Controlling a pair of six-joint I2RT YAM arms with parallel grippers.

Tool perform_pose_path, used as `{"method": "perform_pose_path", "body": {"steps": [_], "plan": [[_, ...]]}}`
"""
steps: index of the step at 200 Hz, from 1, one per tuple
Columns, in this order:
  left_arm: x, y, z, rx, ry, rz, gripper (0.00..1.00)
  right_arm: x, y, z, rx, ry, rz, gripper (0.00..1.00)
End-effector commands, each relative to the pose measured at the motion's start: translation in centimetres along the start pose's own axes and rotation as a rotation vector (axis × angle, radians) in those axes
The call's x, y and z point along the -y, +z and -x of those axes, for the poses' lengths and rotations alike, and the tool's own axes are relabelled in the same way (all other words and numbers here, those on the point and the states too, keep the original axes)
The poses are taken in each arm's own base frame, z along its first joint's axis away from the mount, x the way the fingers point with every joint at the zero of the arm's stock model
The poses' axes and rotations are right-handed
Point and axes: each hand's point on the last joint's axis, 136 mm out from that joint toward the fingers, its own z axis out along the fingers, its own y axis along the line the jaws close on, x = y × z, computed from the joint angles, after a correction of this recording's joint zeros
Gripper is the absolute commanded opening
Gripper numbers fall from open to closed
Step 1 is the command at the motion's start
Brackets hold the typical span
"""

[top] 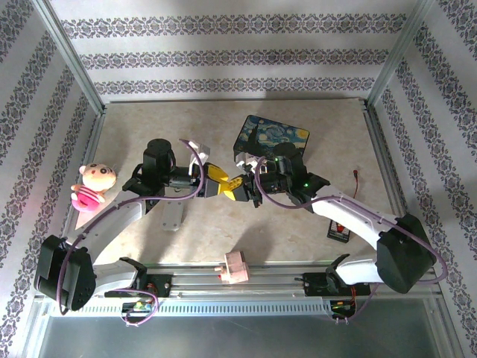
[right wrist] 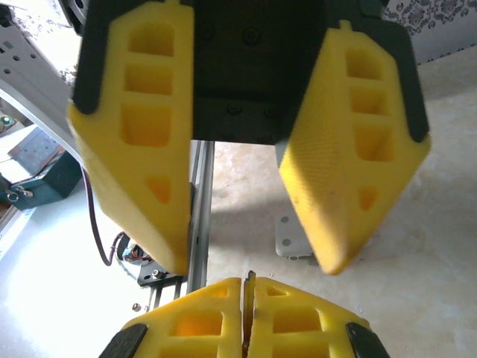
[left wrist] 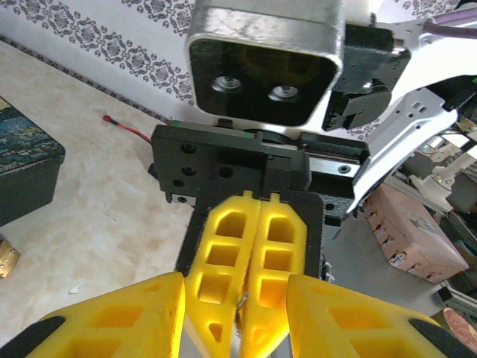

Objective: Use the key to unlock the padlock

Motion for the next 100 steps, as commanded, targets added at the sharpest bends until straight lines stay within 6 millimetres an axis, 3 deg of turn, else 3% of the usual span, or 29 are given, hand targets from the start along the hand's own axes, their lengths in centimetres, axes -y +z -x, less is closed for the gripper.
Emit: {"method": "perform_pose_path", "body": {"steps": [1,49,100], "plan": [[0.4,0.1,1.3,0.039,0.051,0.002,0.4,-0.6,0.0,1.1,0.017,-0.012,0.038,0.0],[1.3,0.4,1.4,0.033,0.042,-0.088,0.3,-0.6,0.0,1.3,0.019,-0.015,0.039,0.0],[0.8,0.5,0.2,0.002,0.008,-0.079,0.29,-0.5,0.0,1.4,0.019,-0.007,0.041,0.0]]}}
